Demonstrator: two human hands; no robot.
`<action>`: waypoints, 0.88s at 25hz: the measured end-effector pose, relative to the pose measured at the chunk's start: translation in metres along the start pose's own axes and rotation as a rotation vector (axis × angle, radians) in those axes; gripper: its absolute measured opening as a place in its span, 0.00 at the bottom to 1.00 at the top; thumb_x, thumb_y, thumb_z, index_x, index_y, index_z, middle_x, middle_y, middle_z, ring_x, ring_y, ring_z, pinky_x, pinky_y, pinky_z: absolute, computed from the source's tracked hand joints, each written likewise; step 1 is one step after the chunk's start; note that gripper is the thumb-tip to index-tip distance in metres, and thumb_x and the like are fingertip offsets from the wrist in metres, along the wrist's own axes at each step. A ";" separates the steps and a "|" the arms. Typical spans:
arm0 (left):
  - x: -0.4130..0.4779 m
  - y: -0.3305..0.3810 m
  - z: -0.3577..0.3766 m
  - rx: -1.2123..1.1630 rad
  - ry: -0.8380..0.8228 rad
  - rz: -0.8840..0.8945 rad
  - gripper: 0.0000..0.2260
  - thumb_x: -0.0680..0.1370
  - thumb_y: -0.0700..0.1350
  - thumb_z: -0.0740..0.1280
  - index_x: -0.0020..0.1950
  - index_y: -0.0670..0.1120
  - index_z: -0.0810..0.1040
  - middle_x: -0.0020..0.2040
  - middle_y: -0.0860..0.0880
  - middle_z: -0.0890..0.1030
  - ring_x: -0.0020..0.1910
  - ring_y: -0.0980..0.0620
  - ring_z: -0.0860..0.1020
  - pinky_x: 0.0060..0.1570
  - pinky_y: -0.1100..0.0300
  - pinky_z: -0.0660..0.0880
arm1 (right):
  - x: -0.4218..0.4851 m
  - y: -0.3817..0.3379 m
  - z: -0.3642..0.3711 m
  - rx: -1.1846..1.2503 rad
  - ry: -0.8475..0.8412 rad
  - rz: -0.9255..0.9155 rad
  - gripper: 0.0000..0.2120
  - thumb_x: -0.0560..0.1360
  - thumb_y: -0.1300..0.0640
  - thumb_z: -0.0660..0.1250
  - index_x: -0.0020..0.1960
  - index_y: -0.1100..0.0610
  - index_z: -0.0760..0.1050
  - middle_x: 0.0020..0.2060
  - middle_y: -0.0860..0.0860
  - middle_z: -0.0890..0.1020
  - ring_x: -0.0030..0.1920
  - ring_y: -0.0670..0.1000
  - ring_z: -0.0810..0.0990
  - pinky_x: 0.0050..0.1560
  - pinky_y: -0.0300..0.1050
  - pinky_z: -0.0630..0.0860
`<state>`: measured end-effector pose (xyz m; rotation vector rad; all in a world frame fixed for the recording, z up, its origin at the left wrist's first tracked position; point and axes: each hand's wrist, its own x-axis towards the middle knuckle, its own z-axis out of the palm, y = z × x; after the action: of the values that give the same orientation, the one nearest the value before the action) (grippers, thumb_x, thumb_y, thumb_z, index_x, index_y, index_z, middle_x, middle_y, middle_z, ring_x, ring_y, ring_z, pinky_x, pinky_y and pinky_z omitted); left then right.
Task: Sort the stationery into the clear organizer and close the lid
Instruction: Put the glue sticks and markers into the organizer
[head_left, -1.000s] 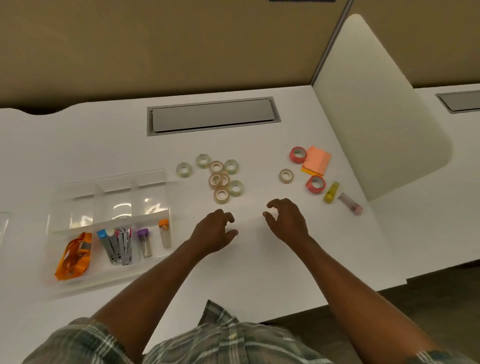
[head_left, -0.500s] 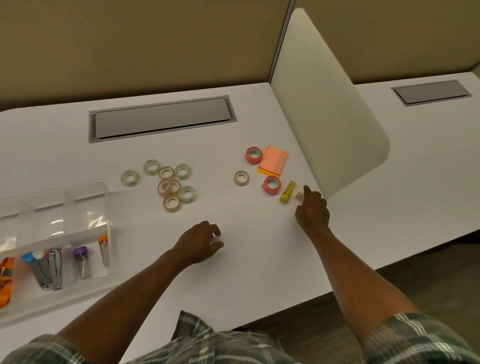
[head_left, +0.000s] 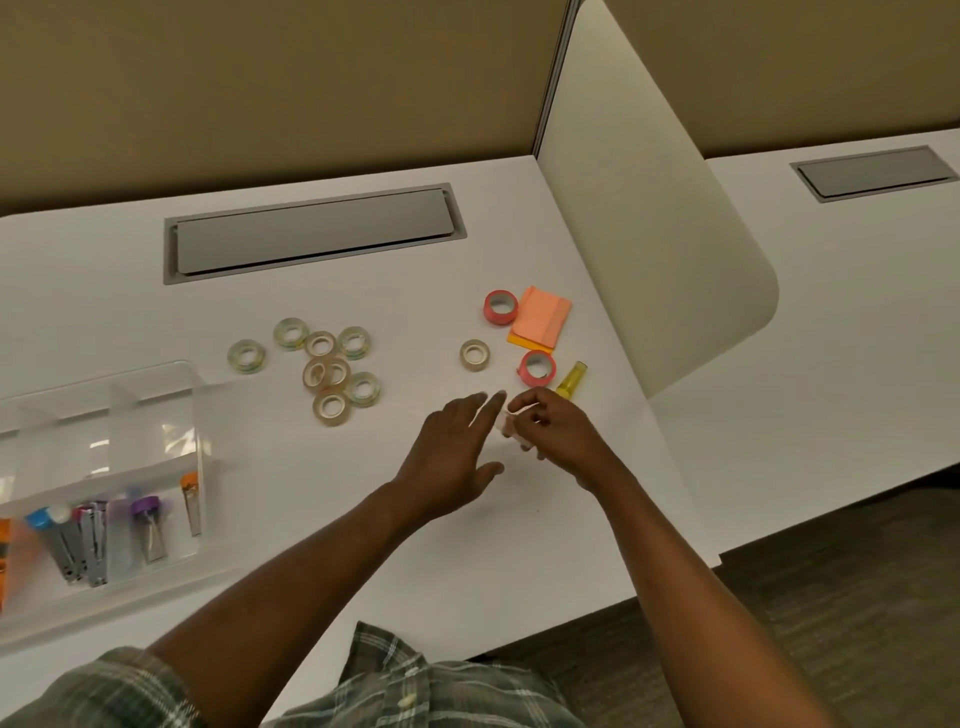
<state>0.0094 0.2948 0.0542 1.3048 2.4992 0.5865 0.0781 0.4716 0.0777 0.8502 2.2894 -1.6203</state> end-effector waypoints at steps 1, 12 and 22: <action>0.003 0.002 0.000 -0.011 0.013 0.004 0.37 0.75 0.55 0.70 0.79 0.47 0.58 0.69 0.44 0.72 0.66 0.44 0.71 0.63 0.50 0.69 | 0.000 -0.008 0.003 0.016 -0.086 0.007 0.10 0.75 0.50 0.69 0.55 0.51 0.76 0.43 0.49 0.87 0.43 0.51 0.84 0.39 0.42 0.78; -0.025 -0.024 -0.016 -0.208 0.115 -0.307 0.12 0.80 0.53 0.64 0.58 0.47 0.72 0.47 0.48 0.80 0.41 0.44 0.76 0.37 0.56 0.66 | 0.055 0.028 -0.035 -0.725 0.401 0.018 0.26 0.75 0.61 0.64 0.72 0.53 0.68 0.73 0.54 0.67 0.65 0.61 0.71 0.57 0.54 0.74; -0.088 -0.055 -0.032 -0.403 0.187 -0.536 0.07 0.80 0.51 0.63 0.47 0.50 0.68 0.37 0.54 0.73 0.35 0.54 0.72 0.33 0.60 0.63 | 0.040 0.063 0.000 -0.987 0.452 -0.164 0.07 0.74 0.57 0.70 0.50 0.59 0.79 0.49 0.58 0.78 0.48 0.63 0.76 0.38 0.50 0.72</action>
<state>0.0067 0.1865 0.0610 0.4282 2.5324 1.0317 0.0814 0.4996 0.0081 0.7918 3.0048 -0.1585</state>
